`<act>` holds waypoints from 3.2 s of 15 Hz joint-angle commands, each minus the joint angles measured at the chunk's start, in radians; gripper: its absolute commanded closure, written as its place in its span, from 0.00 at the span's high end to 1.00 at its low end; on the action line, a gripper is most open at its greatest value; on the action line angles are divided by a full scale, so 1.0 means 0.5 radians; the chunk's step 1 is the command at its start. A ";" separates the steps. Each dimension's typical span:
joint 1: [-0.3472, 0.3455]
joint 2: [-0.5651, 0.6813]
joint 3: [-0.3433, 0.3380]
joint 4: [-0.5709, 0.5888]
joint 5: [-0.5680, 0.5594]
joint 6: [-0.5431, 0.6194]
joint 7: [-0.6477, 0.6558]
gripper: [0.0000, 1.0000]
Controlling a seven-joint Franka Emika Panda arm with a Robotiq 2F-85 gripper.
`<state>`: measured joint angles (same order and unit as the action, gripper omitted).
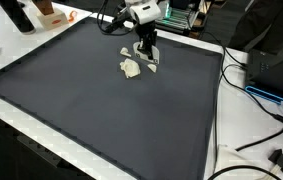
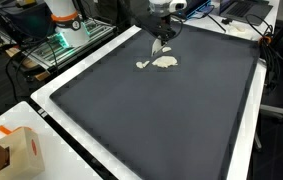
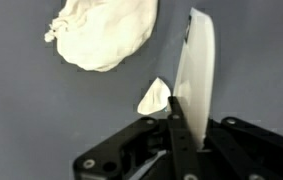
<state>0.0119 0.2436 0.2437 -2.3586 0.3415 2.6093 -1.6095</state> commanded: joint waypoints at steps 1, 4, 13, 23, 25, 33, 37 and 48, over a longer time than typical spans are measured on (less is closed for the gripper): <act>0.086 -0.167 -0.029 -0.113 -0.063 0.062 0.377 0.01; 0.145 -0.261 -0.058 -0.143 -0.163 0.092 0.775 0.01; 0.204 -0.486 -0.130 -0.159 -0.621 0.060 2.016 0.01; 0.186 -0.587 -0.196 -0.126 -0.983 -0.019 2.948 0.01; 0.189 -0.604 -0.196 -0.126 -0.995 -0.032 2.993 0.01; 0.168 -0.538 -0.221 -0.070 -1.040 0.043 3.079 0.01; 0.119 -0.511 -0.262 -0.010 -1.327 -0.012 3.601 0.01; 0.198 -0.250 -0.304 0.293 -1.767 -0.555 4.488 0.01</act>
<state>0.0817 0.0660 0.1052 -2.2687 -0.4970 2.4079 0.5490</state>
